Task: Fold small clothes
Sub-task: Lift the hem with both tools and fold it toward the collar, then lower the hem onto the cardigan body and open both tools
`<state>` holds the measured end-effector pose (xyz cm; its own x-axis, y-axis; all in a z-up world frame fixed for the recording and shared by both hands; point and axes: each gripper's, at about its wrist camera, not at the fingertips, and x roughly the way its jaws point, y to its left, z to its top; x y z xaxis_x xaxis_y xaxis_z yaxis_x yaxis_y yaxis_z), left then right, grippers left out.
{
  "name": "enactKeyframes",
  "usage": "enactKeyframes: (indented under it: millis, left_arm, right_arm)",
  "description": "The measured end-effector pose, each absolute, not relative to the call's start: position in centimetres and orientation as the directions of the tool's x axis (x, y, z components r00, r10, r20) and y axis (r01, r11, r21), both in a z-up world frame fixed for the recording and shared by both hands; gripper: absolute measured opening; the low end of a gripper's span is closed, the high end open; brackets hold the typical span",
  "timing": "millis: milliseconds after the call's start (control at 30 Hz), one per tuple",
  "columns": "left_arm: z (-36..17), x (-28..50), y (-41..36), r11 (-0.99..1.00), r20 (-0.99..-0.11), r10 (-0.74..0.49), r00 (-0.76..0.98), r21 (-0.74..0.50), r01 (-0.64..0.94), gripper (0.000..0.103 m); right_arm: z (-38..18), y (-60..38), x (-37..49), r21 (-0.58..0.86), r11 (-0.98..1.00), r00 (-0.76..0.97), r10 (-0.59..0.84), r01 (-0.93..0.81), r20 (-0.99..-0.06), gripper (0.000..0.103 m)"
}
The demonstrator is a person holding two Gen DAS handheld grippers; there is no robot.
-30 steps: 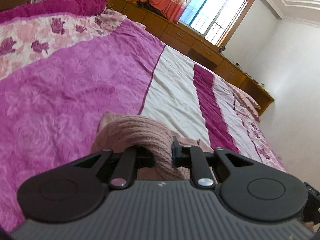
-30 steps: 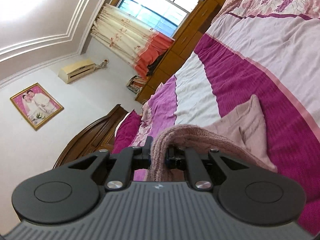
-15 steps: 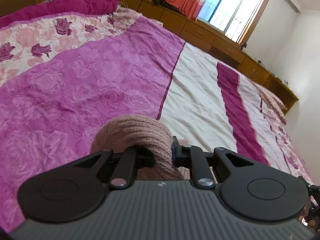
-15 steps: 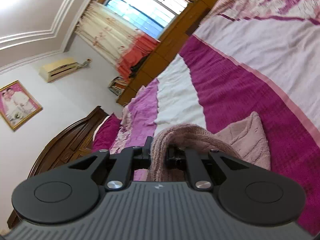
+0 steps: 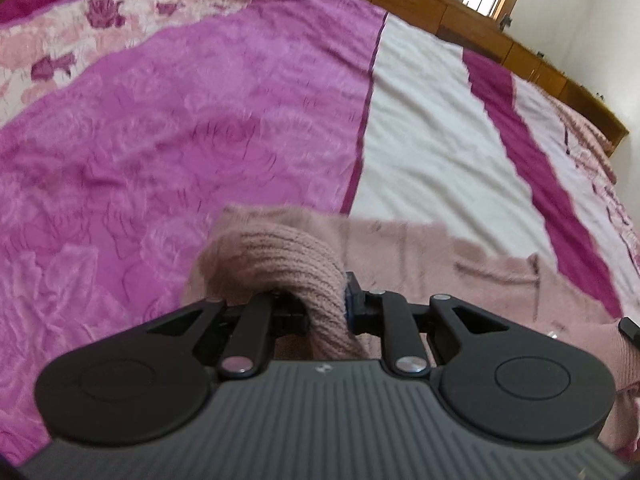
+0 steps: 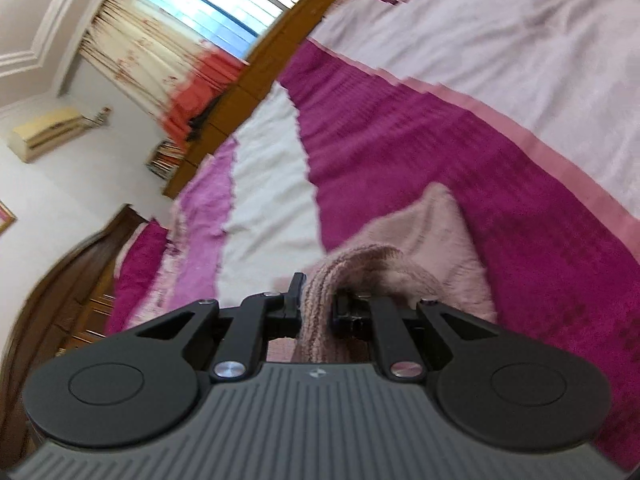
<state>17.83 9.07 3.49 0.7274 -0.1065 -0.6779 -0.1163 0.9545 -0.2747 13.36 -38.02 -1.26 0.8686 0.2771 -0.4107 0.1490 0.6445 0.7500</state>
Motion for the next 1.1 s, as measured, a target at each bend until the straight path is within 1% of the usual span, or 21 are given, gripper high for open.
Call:
enactKeyframes:
  millis: [100,167,267,333,400,500,533,567,600,633,667,767,900,1033,1100]
  left_arm:
    - [2.7,17.5,9.3,0.958,-0.662,-0.118,0.741,-0.273,-0.092,0.020]
    - [2.7,17.3,9.1,0.965,-0.658,-0.116,0.744,-0.252,-0.072,0.021]
    - [3.0,16.9,9.2,0.968,-0.661,-0.117,0.741,-0.242,-0.063,0.027]
    - [3.2,16.4,9.3,0.969,-0.666,-0.108,0.738,-0.238,-0.073,0.037]
    - [3.6,16.0,9.4,0.970,-0.670,-0.109,0.734,-0.232,-0.068,0.038]
    - [4.3,15.2,9.5,0.975,-0.679,-0.114,0.725,-0.218,-0.051,0.038]
    - [4.5,14.9,9.5,0.976,-0.681,-0.115,0.723,-0.215,-0.047,0.038]
    - [4.7,14.6,9.5,0.976,-0.681,-0.117,0.722,-0.215,-0.045,0.038]
    - [4.9,14.3,9.5,0.975,-0.682,-0.118,0.722,-0.216,-0.045,0.038]
    - [5.1,14.0,9.5,0.975,-0.684,-0.118,0.720,-0.217,-0.046,0.038]
    - [5.3,13.8,9.5,0.975,-0.684,-0.118,0.720,-0.217,-0.047,0.038]
    - [6.0,12.9,9.1,0.978,-0.681,-0.111,0.723,-0.204,-0.042,0.039]
    - [6.2,12.5,8.5,0.981,-0.685,-0.118,0.719,-0.194,-0.024,0.039]
    - [5.6,12.8,8.3,0.980,-0.705,-0.100,0.702,-0.191,-0.052,0.039]
    - [5.2,13.0,8.5,0.976,-0.715,-0.104,0.691,-0.208,-0.070,0.039]
  right_arm:
    - [-2.5,-38.0,13.8,0.731,0.660,0.855,0.266,0.175,-0.446,0.014]
    - [-3.1,-37.7,13.8,0.717,0.676,0.853,0.261,0.172,-0.451,0.014]
    - [-3.3,-37.3,13.9,0.697,0.699,0.856,0.253,0.160,-0.451,0.014]
    - [-3.3,-37.3,14.0,0.697,0.700,0.854,0.260,0.155,-0.450,0.018]
    - [-3.2,-37.4,13.8,0.701,0.697,0.854,0.266,0.150,-0.447,0.020]
    - [-2.5,-37.7,12.8,0.706,0.691,0.855,0.263,0.156,-0.447,0.026]
    - [-2.3,-37.7,12.5,0.705,0.691,0.856,0.258,0.160,-0.448,0.031]
    - [-2.0,-37.8,12.2,0.705,0.690,0.856,0.255,0.164,-0.449,0.038]
    - [-1.7,-37.9,11.8,0.707,0.688,0.858,0.253,0.165,-0.447,0.043]
    - [-1.3,-37.9,11.3,0.704,0.690,0.858,0.250,0.166,-0.448,0.053]
    - [-1.0,-37.8,10.8,0.694,0.699,0.860,0.238,0.172,-0.452,0.058]
    - [0.1,-37.6,9.4,0.652,0.741,0.863,0.214,0.162,-0.457,0.058]
    - [1.0,-37.2,8.1,0.590,0.791,0.848,0.197,0.159,-0.492,0.058]
    - [1.3,-36.6,7.4,0.580,0.803,0.835,0.219,0.140,-0.505,0.058]
    - [1.2,-36.3,7.4,0.569,0.811,0.828,0.224,0.134,-0.514,0.058]
